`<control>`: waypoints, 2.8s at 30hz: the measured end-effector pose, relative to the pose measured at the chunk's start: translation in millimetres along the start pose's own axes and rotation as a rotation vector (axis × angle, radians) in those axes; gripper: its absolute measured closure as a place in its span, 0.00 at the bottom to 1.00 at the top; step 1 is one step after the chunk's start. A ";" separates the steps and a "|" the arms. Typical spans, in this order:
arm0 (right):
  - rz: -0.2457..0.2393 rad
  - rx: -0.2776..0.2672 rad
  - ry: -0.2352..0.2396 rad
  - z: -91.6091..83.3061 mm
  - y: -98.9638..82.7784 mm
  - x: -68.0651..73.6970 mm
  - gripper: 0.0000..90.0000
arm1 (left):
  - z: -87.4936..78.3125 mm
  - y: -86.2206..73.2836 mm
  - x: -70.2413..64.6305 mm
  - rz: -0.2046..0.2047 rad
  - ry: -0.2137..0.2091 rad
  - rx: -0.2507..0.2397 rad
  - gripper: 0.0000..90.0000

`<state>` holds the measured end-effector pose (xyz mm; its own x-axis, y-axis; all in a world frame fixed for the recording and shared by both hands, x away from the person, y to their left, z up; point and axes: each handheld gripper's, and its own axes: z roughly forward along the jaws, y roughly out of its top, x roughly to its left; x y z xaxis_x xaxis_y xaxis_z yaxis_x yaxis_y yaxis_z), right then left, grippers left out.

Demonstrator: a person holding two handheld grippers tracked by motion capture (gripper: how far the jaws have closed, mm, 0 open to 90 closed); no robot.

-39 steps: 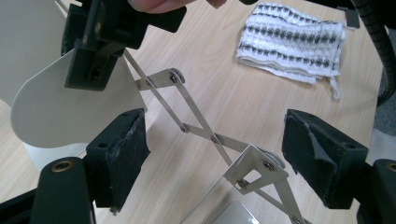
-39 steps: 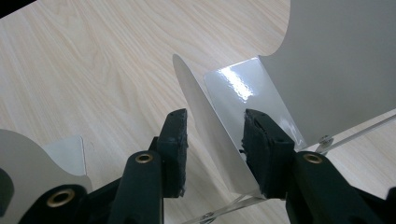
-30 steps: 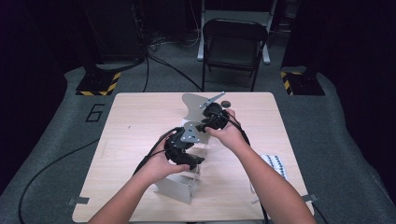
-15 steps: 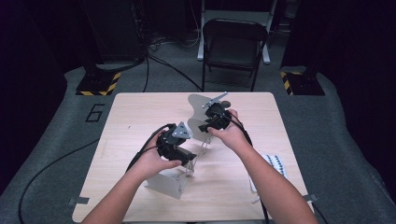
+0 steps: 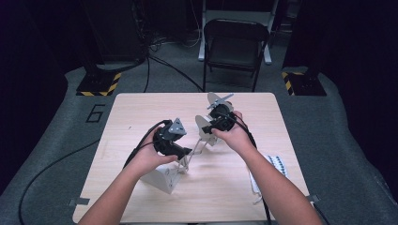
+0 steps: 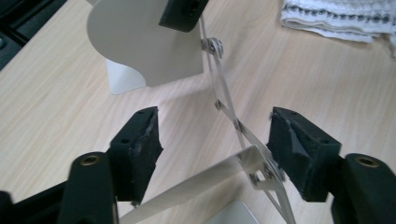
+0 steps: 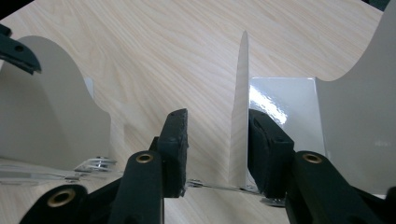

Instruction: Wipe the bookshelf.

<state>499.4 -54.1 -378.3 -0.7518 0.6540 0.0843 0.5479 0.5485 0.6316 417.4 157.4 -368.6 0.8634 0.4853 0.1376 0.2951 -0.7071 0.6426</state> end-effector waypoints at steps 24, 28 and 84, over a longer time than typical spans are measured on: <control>-0.023 -0.030 -0.005 -6.9 -3.6 -1.0 0.63 | -9.3 23.0 -24.5 -0.109 -0.041 -0.047 0.59; -0.013 -0.032 0.000 -8.7 -4.8 -1.9 0.63 | -17.0 20.3 -25.2 -0.146 -0.055 -0.042 0.64; -0.014 -0.016 0.071 -27.9 -30.8 28.5 0.59 | -18.8 -21.2 8.8 -0.181 0.086 0.232 0.85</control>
<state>450.9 -66.9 -373.9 -0.7838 0.6074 0.1292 0.5314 0.5484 0.6456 411.0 186.4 -366.8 0.7533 0.6490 0.1062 0.5354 -0.6990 0.4742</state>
